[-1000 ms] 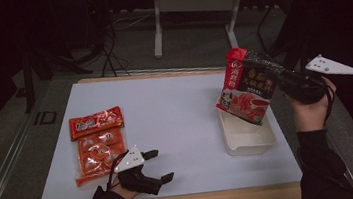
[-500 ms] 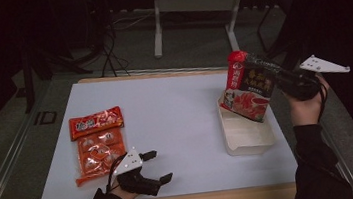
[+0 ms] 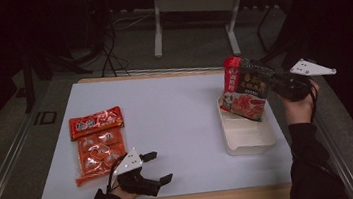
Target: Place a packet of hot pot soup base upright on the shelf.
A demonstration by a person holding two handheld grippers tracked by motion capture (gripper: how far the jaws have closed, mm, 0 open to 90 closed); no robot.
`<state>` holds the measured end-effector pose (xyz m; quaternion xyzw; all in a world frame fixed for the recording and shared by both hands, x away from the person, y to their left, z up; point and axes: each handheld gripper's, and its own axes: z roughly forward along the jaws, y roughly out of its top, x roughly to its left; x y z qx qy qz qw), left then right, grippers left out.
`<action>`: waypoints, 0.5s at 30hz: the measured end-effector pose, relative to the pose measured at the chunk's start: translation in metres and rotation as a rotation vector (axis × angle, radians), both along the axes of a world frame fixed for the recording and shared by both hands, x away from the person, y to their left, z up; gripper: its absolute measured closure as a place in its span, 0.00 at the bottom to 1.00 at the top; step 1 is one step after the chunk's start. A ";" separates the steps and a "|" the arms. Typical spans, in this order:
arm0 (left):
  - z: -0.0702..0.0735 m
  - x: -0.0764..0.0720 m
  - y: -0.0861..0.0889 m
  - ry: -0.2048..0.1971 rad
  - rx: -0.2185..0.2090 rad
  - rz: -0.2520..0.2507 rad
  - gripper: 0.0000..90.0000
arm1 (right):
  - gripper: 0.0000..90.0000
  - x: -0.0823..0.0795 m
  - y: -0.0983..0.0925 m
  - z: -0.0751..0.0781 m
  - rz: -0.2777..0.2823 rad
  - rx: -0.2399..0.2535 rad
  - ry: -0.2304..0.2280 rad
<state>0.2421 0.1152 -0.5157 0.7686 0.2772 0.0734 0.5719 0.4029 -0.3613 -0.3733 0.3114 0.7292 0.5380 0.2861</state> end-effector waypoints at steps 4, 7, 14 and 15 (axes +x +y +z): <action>-0.001 0.000 0.000 0.006 -0.002 0.000 0.09 | 0.85 0.004 0.001 -0.006 0.025 0.011 0.023; -0.001 0.000 0.001 0.006 -0.004 0.002 0.09 | 0.84 0.004 0.002 -0.008 0.030 0.023 0.020; -0.003 -0.001 -0.001 0.013 -0.002 -0.001 0.09 | 0.84 0.003 0.001 -0.010 0.063 0.036 0.022; -0.003 -0.001 -0.001 0.015 -0.005 -0.002 0.09 | 0.84 0.003 0.002 -0.010 0.070 0.035 0.025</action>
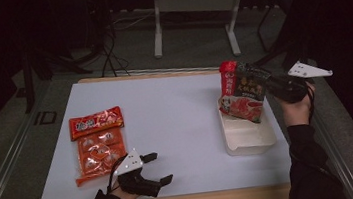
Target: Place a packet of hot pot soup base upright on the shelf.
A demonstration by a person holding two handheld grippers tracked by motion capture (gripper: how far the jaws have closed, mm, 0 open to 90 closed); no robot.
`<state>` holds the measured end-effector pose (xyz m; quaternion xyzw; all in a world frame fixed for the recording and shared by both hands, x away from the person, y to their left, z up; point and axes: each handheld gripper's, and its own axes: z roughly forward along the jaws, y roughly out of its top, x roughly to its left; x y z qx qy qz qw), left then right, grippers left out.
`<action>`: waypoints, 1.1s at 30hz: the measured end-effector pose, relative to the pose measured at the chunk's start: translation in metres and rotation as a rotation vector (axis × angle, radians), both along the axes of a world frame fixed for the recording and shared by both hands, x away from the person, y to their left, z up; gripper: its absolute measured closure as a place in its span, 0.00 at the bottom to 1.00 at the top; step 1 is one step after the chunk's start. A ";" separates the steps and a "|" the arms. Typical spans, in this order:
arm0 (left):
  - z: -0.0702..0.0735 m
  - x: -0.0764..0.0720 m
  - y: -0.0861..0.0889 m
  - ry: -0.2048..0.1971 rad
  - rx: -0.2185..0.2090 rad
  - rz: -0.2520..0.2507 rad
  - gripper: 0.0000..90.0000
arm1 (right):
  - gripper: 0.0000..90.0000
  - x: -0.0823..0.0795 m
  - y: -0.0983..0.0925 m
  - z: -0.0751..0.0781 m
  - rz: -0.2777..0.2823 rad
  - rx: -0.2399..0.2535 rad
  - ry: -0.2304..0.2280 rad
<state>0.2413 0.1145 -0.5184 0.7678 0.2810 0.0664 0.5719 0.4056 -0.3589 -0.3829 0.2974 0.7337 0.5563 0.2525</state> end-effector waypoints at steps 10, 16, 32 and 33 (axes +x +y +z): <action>0.000 0.000 0.000 0.000 0.000 -0.001 0.09 | 0.83 0.003 0.008 -0.010 0.041 -0.027 0.029; -0.001 0.001 0.000 0.002 -0.002 -0.001 0.09 | 0.82 0.003 0.005 -0.021 0.029 0.013 0.058; 0.000 0.002 -0.001 0.037 0.000 -0.021 0.11 | 0.46 -0.022 -0.017 -0.020 -0.101 0.073 0.125; 0.001 0.002 -0.001 0.048 0.007 -0.023 0.11 | 0.45 -0.025 -0.017 -0.016 -0.111 0.064 0.113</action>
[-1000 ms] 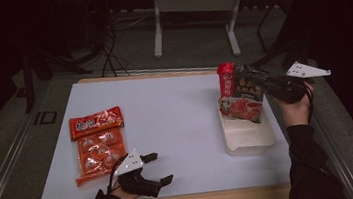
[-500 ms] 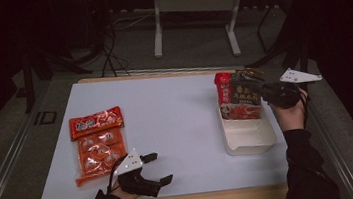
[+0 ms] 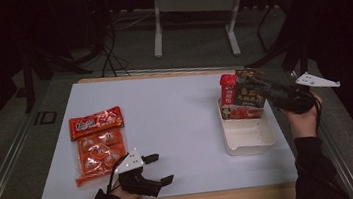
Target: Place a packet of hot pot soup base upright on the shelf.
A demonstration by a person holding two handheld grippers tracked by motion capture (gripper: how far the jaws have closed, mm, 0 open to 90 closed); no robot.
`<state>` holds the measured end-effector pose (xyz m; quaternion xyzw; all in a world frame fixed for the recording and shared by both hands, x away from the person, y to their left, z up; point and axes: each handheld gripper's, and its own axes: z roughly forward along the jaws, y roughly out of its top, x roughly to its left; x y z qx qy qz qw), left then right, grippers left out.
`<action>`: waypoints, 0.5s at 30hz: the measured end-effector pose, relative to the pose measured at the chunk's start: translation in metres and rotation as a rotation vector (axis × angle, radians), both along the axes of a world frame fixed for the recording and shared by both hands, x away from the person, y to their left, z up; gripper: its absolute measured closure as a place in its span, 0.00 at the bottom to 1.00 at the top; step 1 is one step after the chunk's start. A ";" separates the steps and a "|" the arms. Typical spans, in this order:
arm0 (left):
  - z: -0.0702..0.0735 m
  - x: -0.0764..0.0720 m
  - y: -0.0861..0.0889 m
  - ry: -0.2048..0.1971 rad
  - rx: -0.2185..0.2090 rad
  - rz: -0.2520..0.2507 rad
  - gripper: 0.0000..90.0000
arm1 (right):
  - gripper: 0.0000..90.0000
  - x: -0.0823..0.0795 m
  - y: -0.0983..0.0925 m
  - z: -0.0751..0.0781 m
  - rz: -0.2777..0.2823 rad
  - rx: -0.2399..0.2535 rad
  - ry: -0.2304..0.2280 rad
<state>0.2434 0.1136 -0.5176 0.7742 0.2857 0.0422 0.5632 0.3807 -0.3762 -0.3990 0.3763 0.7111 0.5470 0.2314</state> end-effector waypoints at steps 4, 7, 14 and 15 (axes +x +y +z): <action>0.003 -0.002 -0.001 -0.004 0.048 0.005 0.11 | 0.37 -0.014 0.003 0.016 -0.006 -0.009 -0.046; 0.005 -0.003 -0.001 -0.015 0.064 0.016 0.11 | 0.23 -0.025 0.010 0.025 -0.014 -0.005 -0.082; 0.007 -0.003 0.000 -0.024 0.082 0.020 0.11 | 0.12 -0.054 0.034 0.030 0.047 0.030 -0.123; 0.007 -0.003 0.000 -0.019 0.082 0.018 0.11 | 0.12 -0.057 0.039 0.028 0.047 0.022 -0.127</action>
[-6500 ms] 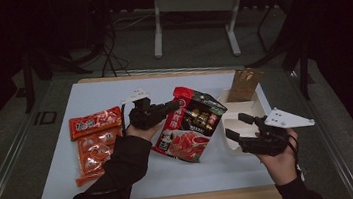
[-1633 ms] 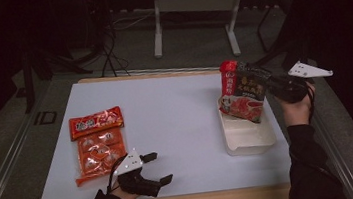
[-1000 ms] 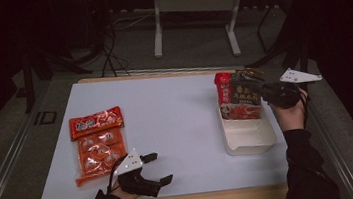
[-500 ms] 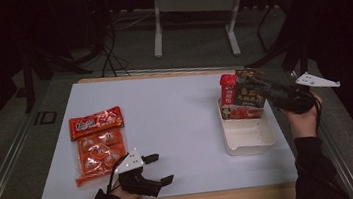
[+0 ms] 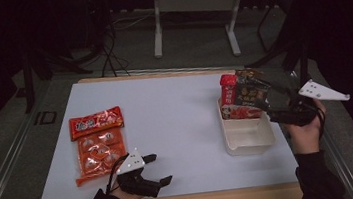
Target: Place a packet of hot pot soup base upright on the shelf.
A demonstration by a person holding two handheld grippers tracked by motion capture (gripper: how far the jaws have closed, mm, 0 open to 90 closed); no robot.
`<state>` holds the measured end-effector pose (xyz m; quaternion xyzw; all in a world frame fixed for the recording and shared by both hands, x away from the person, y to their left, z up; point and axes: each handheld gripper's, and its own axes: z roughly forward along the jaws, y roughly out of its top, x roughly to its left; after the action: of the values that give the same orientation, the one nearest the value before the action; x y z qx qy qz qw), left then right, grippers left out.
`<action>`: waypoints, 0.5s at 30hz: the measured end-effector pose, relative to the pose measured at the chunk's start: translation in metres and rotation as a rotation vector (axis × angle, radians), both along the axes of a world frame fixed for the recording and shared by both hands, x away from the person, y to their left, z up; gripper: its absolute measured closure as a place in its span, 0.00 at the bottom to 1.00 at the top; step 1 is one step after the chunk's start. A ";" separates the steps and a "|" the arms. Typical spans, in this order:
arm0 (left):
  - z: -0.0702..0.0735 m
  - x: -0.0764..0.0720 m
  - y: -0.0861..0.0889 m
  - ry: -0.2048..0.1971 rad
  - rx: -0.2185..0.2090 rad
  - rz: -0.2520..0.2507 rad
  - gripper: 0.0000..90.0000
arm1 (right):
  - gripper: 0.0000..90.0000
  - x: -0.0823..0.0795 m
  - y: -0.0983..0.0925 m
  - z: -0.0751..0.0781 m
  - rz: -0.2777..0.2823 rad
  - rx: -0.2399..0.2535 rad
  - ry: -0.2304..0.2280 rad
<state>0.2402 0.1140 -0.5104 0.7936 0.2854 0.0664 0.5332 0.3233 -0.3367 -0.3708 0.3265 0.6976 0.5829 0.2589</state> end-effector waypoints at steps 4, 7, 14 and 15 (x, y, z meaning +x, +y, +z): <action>0.000 0.000 0.000 0.010 0.006 0.000 0.11 | 0.15 -0.011 0.016 -0.010 0.043 -0.025 0.025; 0.000 0.001 0.002 0.018 0.003 0.007 0.11 | 0.17 -0.018 0.025 -0.018 0.087 -0.044 0.044; 0.006 0.002 0.006 0.023 -0.003 0.011 0.11 | 0.19 -0.034 0.038 -0.025 0.180 -0.043 0.071; 0.007 0.002 0.006 0.024 0.002 0.012 0.12 | 0.19 -0.036 0.040 -0.027 0.187 -0.046 0.064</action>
<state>0.2423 0.1202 -0.5036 0.7933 0.2963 0.0606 0.5285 0.2871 -0.2970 -0.3973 0.2723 0.7462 0.5775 0.1885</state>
